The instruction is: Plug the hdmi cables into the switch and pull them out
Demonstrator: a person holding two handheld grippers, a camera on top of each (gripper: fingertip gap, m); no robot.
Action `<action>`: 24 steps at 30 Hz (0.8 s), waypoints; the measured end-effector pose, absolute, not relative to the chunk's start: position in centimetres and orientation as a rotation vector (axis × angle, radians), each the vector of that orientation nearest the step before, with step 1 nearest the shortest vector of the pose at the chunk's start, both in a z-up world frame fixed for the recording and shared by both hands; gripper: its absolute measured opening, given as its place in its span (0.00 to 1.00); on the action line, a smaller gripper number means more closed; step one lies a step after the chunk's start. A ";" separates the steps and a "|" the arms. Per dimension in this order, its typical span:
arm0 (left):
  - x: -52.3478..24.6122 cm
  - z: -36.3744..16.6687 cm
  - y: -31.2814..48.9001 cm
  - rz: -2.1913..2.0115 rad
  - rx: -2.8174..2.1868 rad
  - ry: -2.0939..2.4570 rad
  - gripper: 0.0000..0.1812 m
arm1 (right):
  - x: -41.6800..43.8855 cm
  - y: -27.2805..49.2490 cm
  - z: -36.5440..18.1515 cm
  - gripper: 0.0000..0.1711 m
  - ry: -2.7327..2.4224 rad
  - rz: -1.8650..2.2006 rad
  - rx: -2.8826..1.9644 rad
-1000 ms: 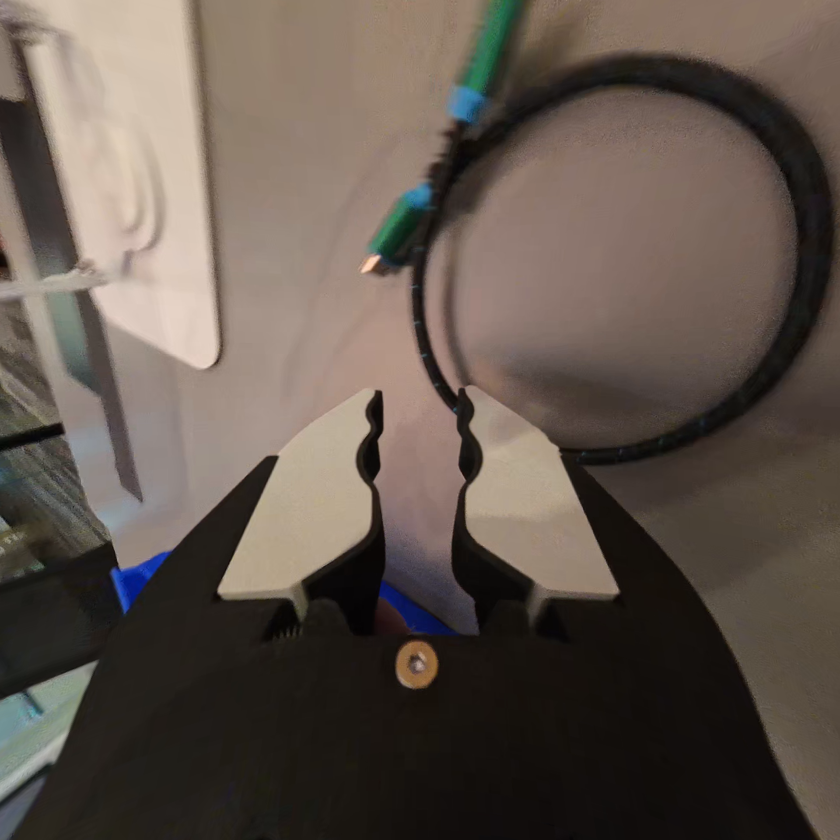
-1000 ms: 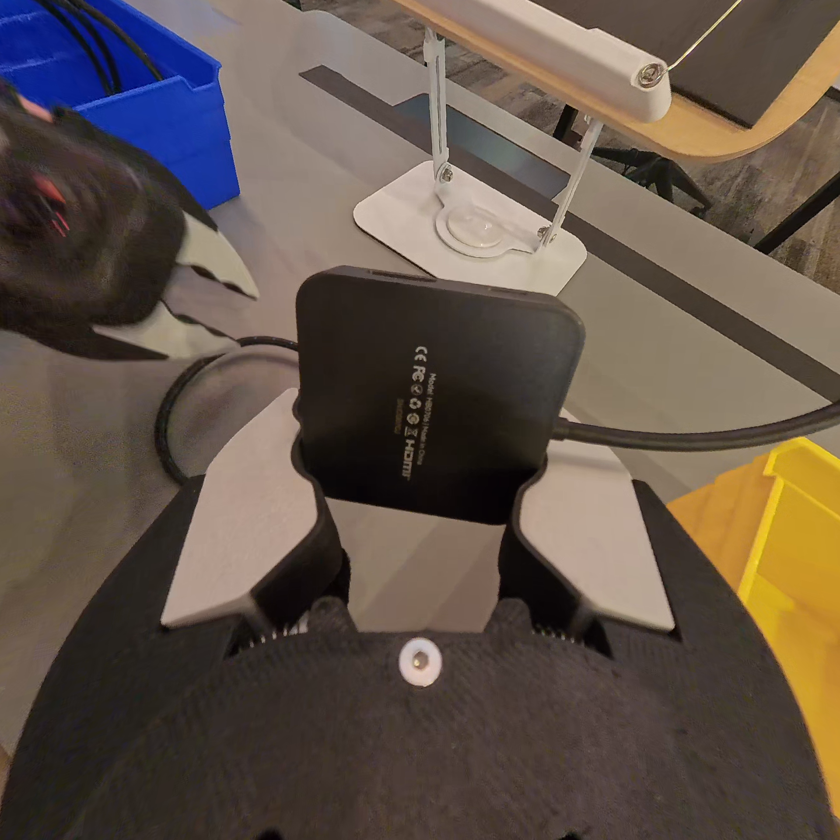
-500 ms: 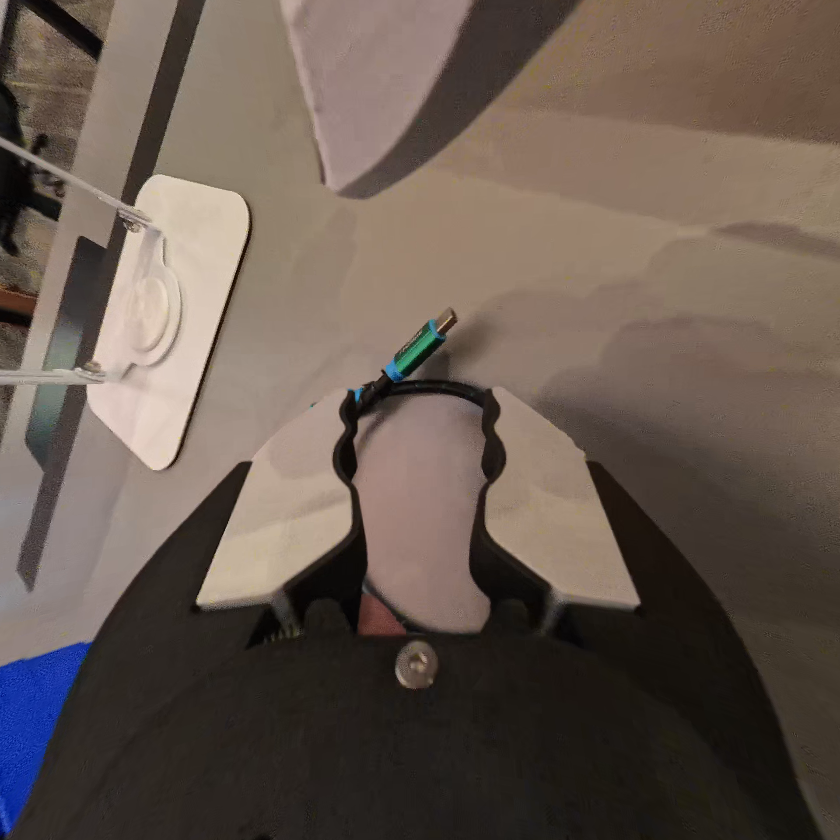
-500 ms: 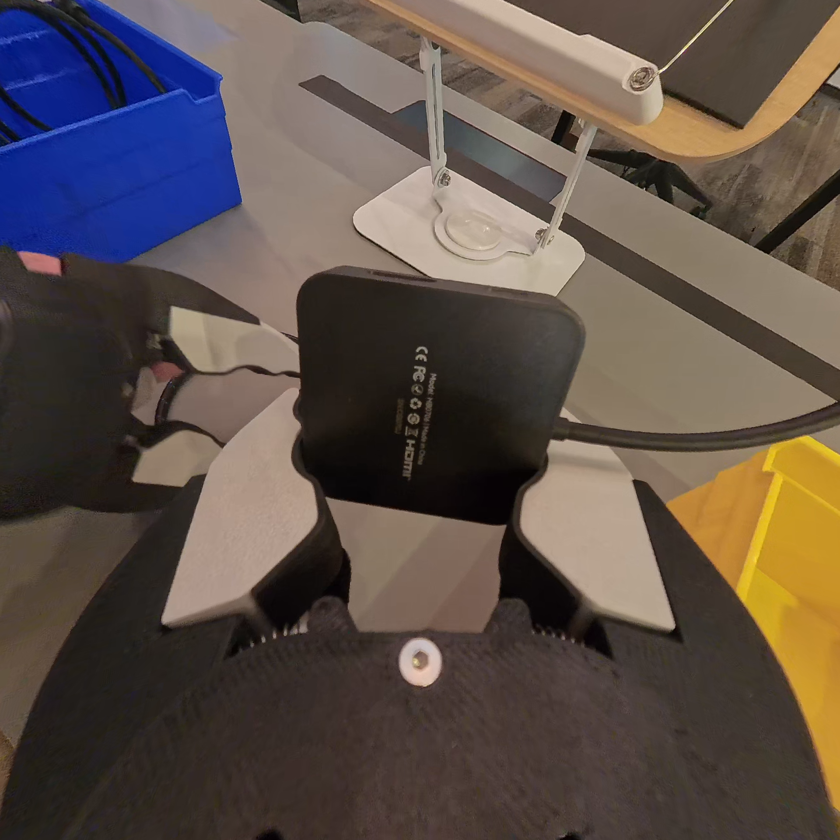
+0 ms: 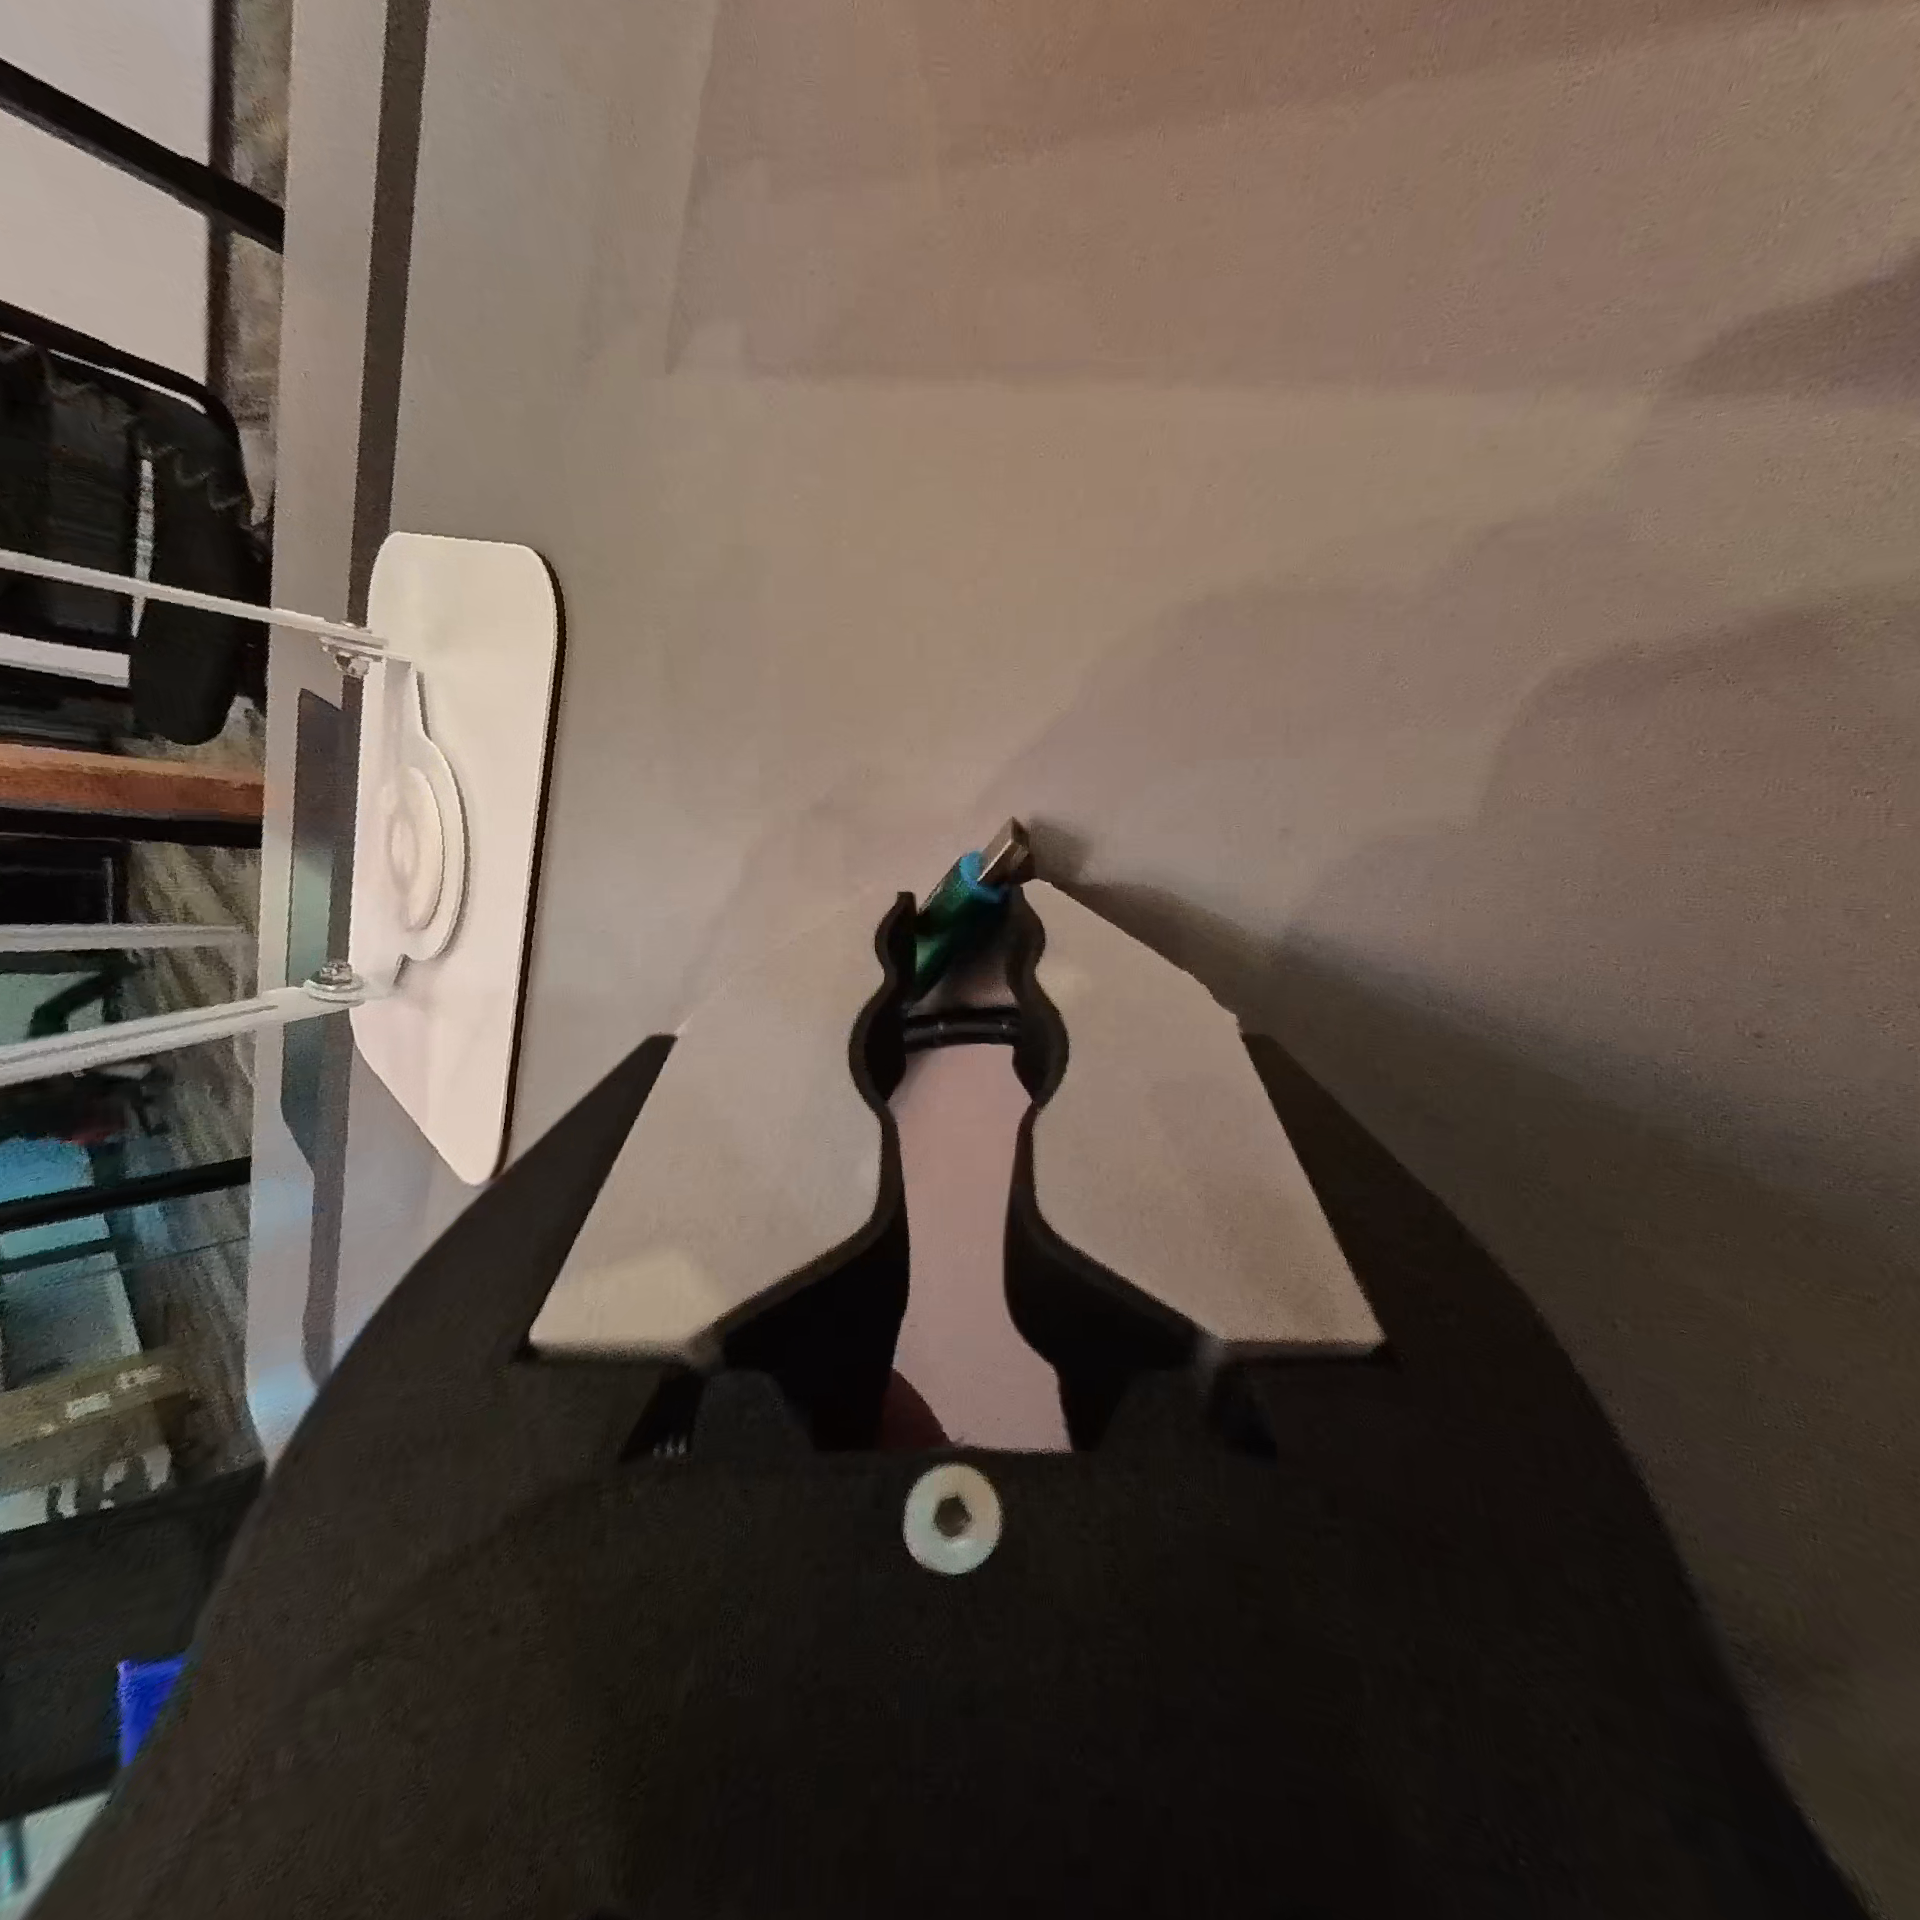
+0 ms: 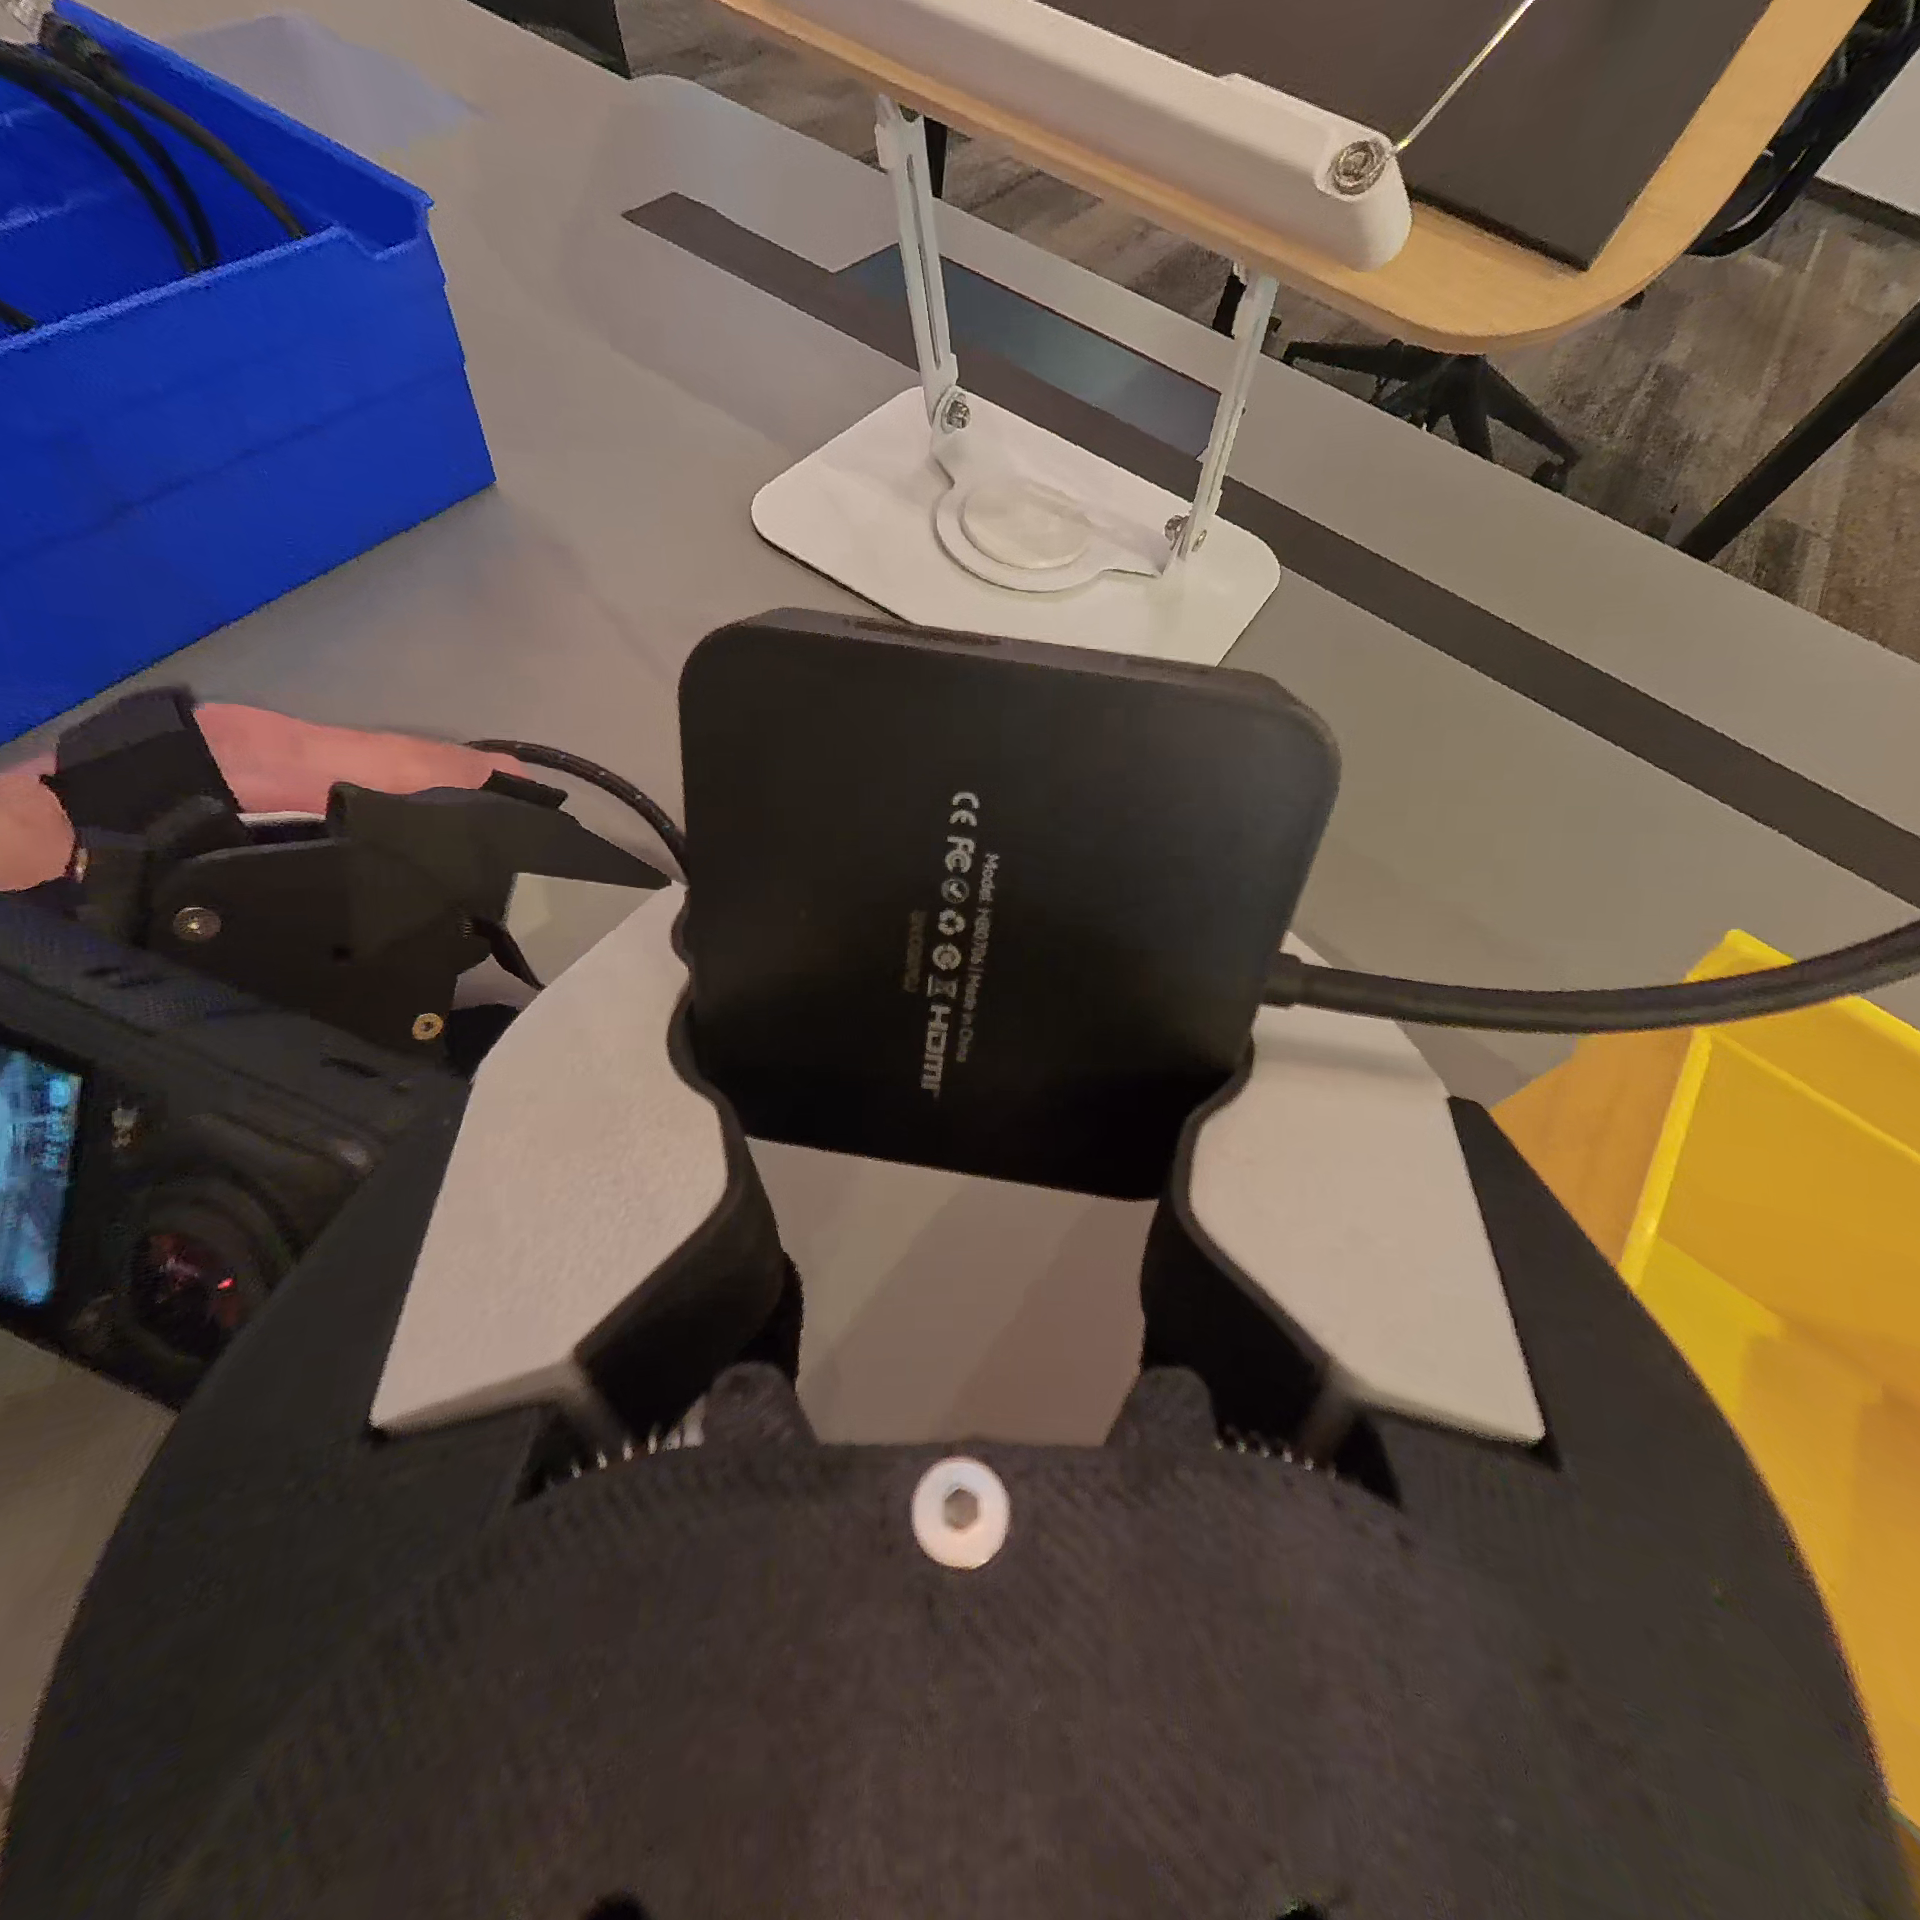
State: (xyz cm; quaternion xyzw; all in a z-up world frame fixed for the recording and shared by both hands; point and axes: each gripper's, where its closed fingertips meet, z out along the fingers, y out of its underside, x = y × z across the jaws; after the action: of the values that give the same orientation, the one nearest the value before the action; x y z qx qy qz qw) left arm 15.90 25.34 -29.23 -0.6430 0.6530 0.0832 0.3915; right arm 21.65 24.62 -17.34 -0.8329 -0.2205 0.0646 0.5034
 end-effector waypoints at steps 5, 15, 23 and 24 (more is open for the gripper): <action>15.0 -27.7 23.2 0.019 -1.606 1.806 0.07 | 21.7 24.6 -17.3 0.51 -0.532 0.155 -2.010; 8.5 -25.4 18.8 -0.208 -1.576 2.067 0.26 | 21.6 24.6 -17.3 0.51 -0.539 0.162 -2.011; 6.3 -25.1 22.4 -0.202 -2.143 1.297 0.20 | 20.9 24.6 -17.5 0.51 -0.564 0.164 -2.016; 6.4 -25.9 22.4 -0.182 -2.176 1.285 0.21 | 20.8 24.5 -17.5 0.51 -0.566 0.165 -2.016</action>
State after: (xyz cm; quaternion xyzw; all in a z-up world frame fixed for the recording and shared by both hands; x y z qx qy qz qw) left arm 6.39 22.37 -25.92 -0.8194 0.4839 -0.0685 0.2995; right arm 20.82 24.51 -17.48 -0.8326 -0.2336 0.0680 0.4976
